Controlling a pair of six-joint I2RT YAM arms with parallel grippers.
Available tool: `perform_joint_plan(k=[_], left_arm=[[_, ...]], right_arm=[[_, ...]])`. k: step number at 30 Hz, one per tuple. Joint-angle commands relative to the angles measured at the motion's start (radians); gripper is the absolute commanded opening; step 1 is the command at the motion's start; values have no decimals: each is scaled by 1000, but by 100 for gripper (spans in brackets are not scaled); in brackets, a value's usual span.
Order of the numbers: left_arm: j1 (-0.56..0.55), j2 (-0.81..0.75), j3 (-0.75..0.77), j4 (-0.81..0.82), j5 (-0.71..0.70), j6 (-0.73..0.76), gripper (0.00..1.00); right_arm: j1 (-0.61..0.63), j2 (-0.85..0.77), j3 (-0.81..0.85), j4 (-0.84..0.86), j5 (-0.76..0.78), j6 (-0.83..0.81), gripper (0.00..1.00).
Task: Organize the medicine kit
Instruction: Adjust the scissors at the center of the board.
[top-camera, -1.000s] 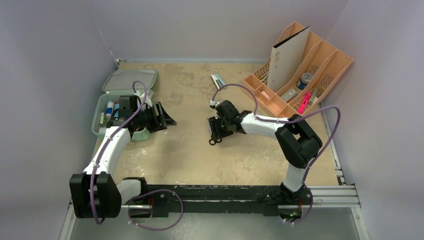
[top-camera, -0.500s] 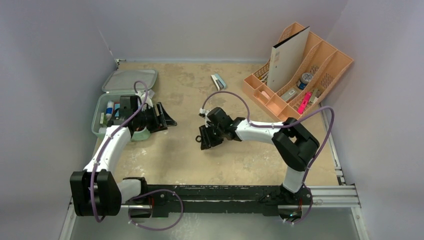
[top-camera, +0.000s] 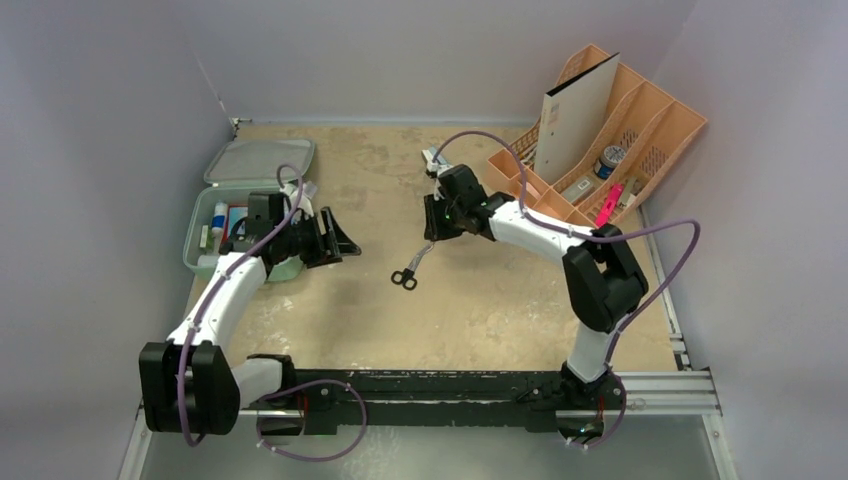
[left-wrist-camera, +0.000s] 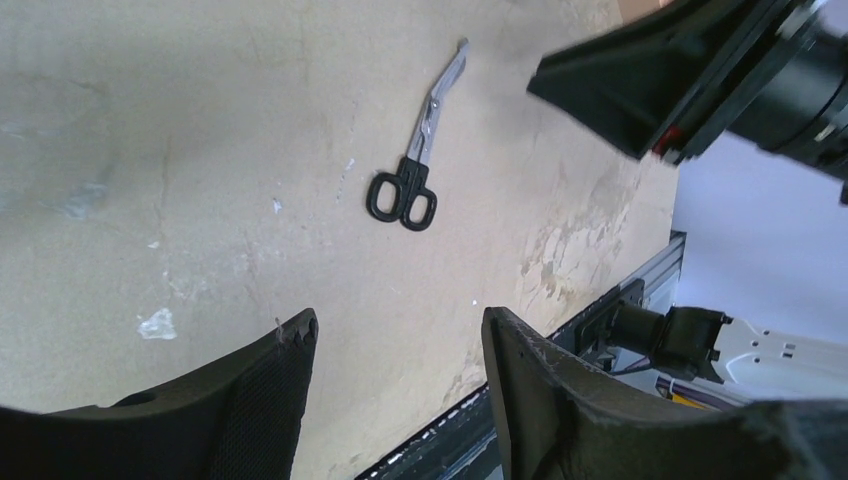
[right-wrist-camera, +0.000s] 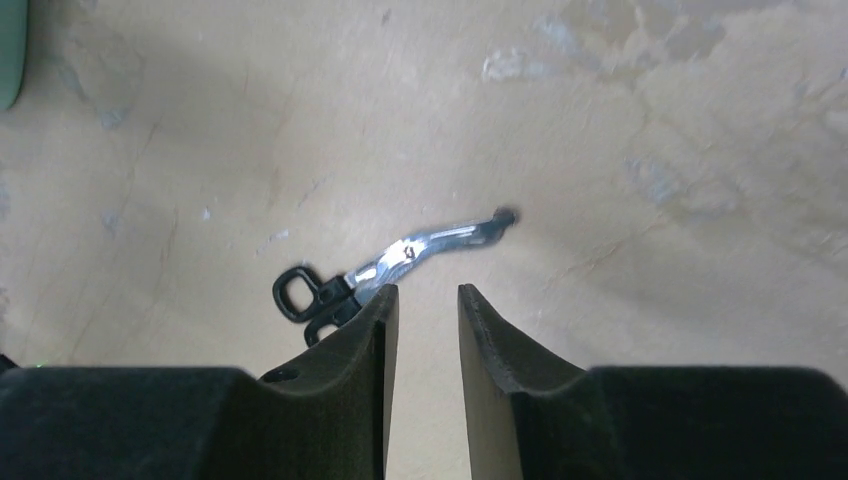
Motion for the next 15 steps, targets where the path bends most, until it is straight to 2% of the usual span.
perform_joint_plan(k=[1, 7, 15], left_arm=[[-57, -4, -21, 44, -21, -38, 59], [-132, 21, -25, 84, -78, -72, 58], [-165, 61, -37, 138, -94, -95, 56]], right_arm=[[-4, 67, 99, -42, 52, -65, 30], [-15, 149, 179, -67, 72, -83, 25], [-15, 209, 230, -108, 81, -106, 16]])
